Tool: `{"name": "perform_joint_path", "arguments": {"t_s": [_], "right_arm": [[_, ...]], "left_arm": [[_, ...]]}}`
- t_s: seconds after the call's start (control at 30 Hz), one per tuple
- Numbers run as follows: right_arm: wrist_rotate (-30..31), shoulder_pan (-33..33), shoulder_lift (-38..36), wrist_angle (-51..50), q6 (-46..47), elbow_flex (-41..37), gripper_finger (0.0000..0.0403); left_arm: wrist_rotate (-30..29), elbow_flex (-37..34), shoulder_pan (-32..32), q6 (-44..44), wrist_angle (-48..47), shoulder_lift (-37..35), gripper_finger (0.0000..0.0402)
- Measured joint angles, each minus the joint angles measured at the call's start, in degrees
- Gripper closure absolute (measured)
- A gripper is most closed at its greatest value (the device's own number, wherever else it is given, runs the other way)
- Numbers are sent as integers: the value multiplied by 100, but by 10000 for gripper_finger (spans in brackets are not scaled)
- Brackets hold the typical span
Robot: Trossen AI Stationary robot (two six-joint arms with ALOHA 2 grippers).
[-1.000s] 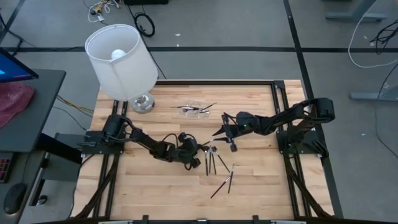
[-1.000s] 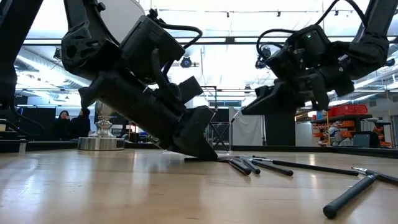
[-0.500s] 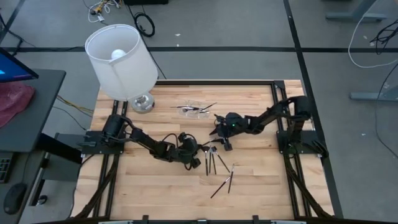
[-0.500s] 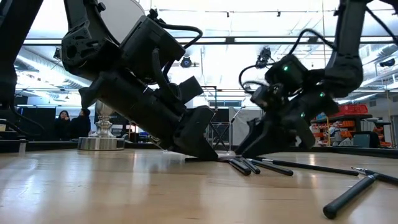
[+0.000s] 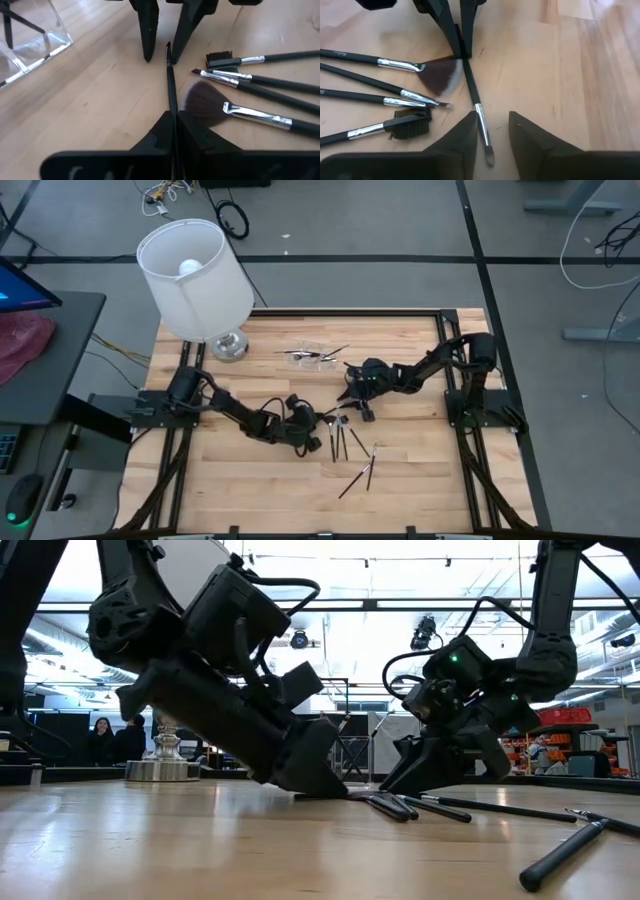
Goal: Put items in baskets/containers
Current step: Put the black eyeshadow brush into the transparent organizer
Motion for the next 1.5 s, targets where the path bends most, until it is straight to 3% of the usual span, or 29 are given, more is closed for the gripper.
{"name": "perform_joint_path", "arguments": {"t_s": [0.27,1.5], "right_arm": [[-127,9,7,48,-144,-2,323],[-170,222,20,503,-144,-11,323]], "left_arm": [[-135,-1,-42,32,55,6,390],[-367,14,-43,52,164,-18,384]]}}
